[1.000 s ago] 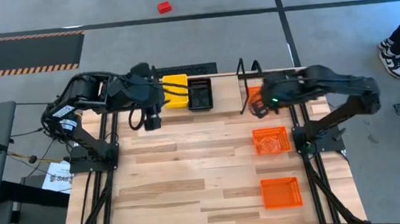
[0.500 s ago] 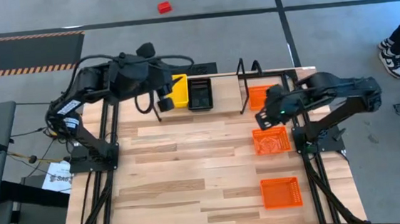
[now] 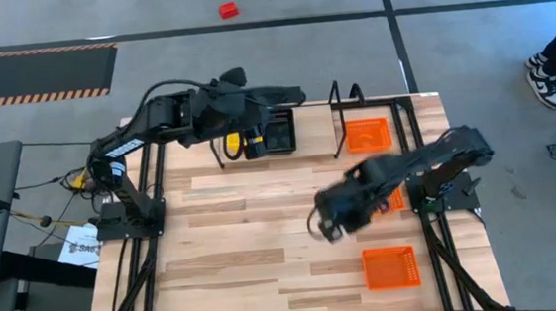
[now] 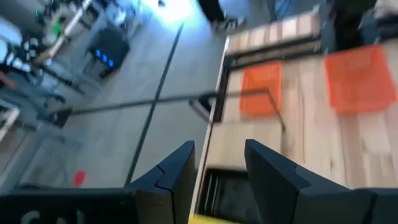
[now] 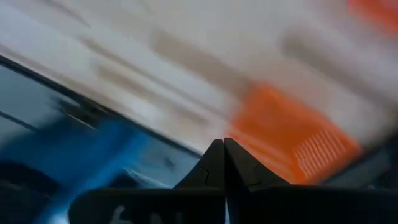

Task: Stack baskets on shelf by color
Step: Put the bottom orange bin on the shelf

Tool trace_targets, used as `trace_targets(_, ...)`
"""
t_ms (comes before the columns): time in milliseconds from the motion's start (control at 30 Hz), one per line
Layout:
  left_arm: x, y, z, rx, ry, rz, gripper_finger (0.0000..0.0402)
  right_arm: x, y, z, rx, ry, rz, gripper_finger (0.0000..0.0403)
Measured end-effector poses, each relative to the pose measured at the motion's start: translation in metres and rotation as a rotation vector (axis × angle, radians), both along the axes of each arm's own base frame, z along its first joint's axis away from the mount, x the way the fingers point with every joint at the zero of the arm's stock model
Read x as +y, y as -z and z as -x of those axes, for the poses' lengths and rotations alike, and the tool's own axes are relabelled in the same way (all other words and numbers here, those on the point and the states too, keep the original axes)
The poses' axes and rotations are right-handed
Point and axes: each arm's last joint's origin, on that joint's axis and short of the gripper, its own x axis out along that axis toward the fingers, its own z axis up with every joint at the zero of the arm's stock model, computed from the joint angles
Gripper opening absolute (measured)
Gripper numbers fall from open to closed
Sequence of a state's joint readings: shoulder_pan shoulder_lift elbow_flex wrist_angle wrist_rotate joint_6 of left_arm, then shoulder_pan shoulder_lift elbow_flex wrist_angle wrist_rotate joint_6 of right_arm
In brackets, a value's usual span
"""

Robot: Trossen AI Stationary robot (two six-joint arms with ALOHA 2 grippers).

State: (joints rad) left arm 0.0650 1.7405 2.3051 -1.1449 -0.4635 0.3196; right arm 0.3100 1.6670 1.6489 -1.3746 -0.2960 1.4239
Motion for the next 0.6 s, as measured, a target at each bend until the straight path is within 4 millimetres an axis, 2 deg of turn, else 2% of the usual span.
trace_targets(100, 0.0, 0.004, 0.004, 0.035, -0.035, 0.023, 0.013, 0.017, 0.018, 0.006, 0.198, -0.084, -0.027, 0.0011)
trace_targets(200, 0.0, 0.007, 0.007, 0.061, -0.054, 0.055, 0.013, 0.031, 0.029, 0.01, 0.306, -0.164, -0.02, 0.0015)
trace_targets(433, 0.0, 0.011, 0.012, 0.068, -0.124, 0.142, 0.013, 0.06, 0.031, 0.025, 0.244, -0.302, 0.13, 0.0019)
trace_targets(600, -0.001, 0.013, 0.013, 0.032, -0.176, 0.217, 0.013, 0.071, 0.02, 0.043, 0.17, -0.318, 0.229, 0.0022)
